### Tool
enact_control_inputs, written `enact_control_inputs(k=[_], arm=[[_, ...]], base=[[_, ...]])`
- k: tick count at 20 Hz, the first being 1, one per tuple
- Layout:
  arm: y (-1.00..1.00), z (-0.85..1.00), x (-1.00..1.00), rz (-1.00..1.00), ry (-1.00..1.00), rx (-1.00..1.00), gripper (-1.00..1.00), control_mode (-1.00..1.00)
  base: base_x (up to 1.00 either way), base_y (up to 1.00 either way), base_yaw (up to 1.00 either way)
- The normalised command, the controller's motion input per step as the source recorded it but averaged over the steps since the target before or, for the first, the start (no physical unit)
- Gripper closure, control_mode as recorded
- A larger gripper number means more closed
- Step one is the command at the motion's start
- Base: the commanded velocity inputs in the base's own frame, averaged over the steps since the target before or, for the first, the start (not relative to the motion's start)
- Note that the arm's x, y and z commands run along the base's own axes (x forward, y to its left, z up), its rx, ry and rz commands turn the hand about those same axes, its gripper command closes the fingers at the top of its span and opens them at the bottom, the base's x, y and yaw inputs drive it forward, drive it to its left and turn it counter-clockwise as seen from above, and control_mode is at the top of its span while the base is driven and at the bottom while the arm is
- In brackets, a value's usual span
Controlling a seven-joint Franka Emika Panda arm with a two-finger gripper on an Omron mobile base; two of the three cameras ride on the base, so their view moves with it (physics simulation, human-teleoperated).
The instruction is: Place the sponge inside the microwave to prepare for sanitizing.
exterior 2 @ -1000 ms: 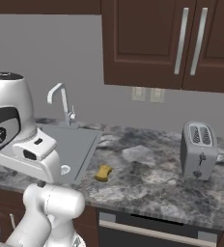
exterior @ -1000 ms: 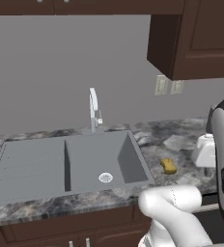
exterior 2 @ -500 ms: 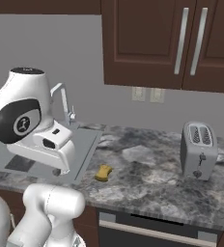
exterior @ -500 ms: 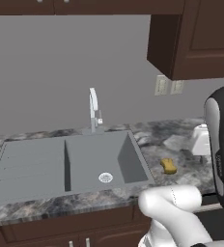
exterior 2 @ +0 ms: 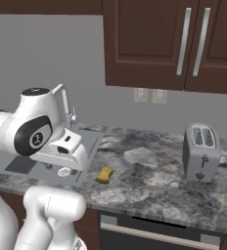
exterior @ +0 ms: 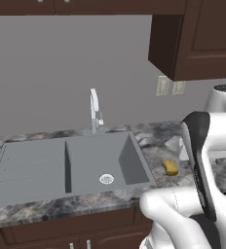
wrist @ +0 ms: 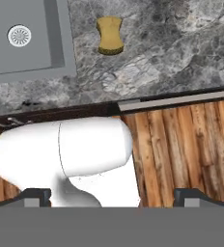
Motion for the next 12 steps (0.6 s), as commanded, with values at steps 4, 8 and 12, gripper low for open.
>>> enact_control_inputs(k=[4,8,12], arm=[[-0.03,-0.21,0.63,-0.01,-0.10,-0.03,-1.00,-1.00],[-0.22,-0.06,0.73,-0.01,-0.05,0.05,-1.00,-1.00],[-0.31,-0.09,0.62,0.00,-0.01,0.07,-1.00,-1.00]], base=[[0.00,0.00,0.00],[0.00,0.00,0.00],[0.00,0.00,0.00]])
